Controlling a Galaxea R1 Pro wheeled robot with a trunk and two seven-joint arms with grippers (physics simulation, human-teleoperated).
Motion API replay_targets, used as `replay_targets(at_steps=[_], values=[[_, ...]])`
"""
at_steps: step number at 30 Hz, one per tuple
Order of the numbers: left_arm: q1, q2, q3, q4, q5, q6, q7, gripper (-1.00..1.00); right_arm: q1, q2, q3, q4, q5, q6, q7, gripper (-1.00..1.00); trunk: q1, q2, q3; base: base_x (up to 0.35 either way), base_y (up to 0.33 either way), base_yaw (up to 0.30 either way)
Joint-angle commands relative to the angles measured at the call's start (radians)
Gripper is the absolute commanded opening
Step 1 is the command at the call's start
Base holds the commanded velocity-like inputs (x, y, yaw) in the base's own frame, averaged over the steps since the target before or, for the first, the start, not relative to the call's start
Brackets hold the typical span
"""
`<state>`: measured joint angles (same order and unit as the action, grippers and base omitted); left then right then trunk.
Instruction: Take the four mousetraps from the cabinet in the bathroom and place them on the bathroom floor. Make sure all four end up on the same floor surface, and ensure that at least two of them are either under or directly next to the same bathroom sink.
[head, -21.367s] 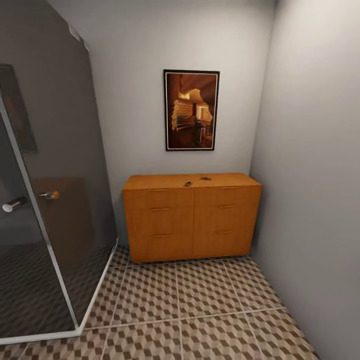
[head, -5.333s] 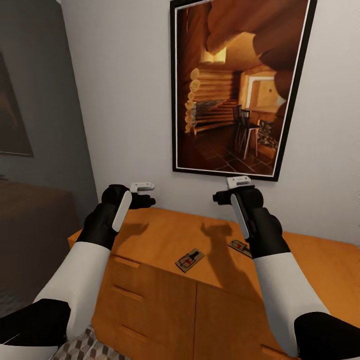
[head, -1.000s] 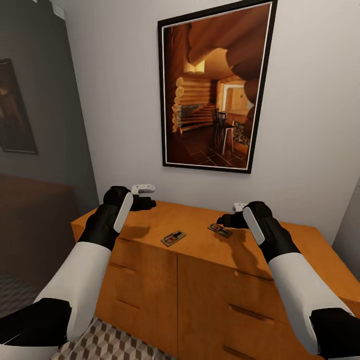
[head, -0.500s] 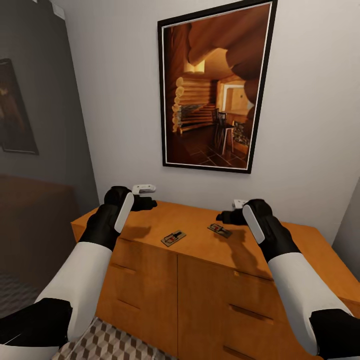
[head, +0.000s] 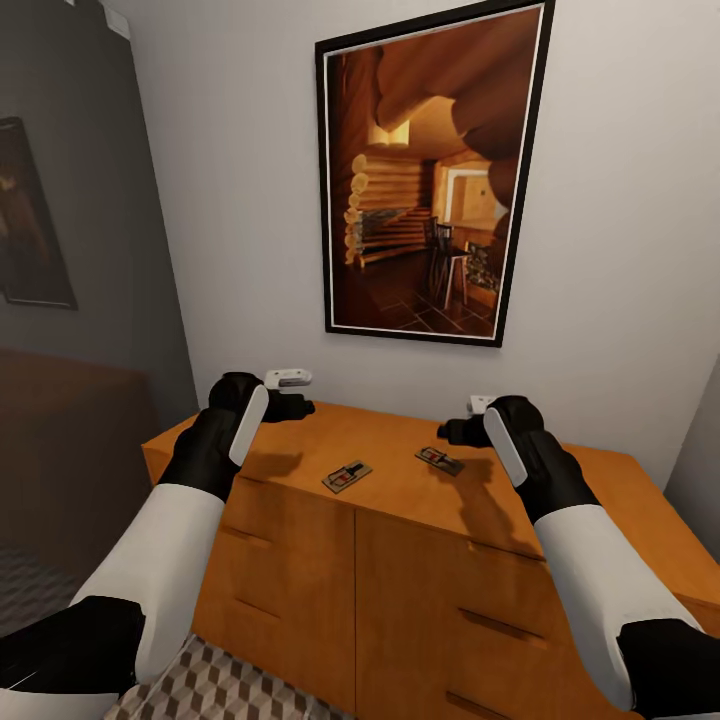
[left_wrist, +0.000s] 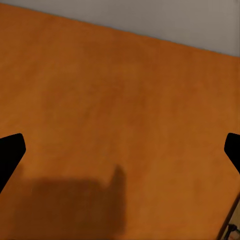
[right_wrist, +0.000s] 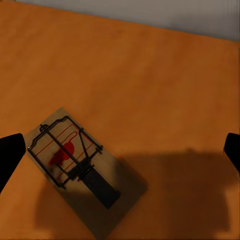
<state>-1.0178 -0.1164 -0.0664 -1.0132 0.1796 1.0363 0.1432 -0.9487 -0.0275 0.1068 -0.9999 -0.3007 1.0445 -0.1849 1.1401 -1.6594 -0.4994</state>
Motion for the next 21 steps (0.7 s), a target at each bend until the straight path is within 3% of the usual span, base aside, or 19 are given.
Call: replay_targets(at_steps=[1,14,21], values=[[-0.001,0.000,-0.001,-0.001,0.011,0.003,0.010,1.00,-0.001,-0.001,0.004,-0.005,-0.009,0.003,-0.011,1.00,0.000,-0.001,-0.001,0.000,0.000,0.000],[-0.001,0.000,-0.001,-0.001,0.011,0.003,0.010,1.00,-0.001,-0.009,0.006,-0.037,-0.007,0.003,-0.010,1.00,0.000,-0.001,-0.001,0.000,0.000,0.000],[-0.001,0.000,-0.001,-0.001,0.009,0.003,0.010,1.00,-0.030,-0.010,0.013,-0.012,-0.007,0.003,-0.009,1.00,0.000,-0.001,-0.001,0.000,0.000,0.000]])
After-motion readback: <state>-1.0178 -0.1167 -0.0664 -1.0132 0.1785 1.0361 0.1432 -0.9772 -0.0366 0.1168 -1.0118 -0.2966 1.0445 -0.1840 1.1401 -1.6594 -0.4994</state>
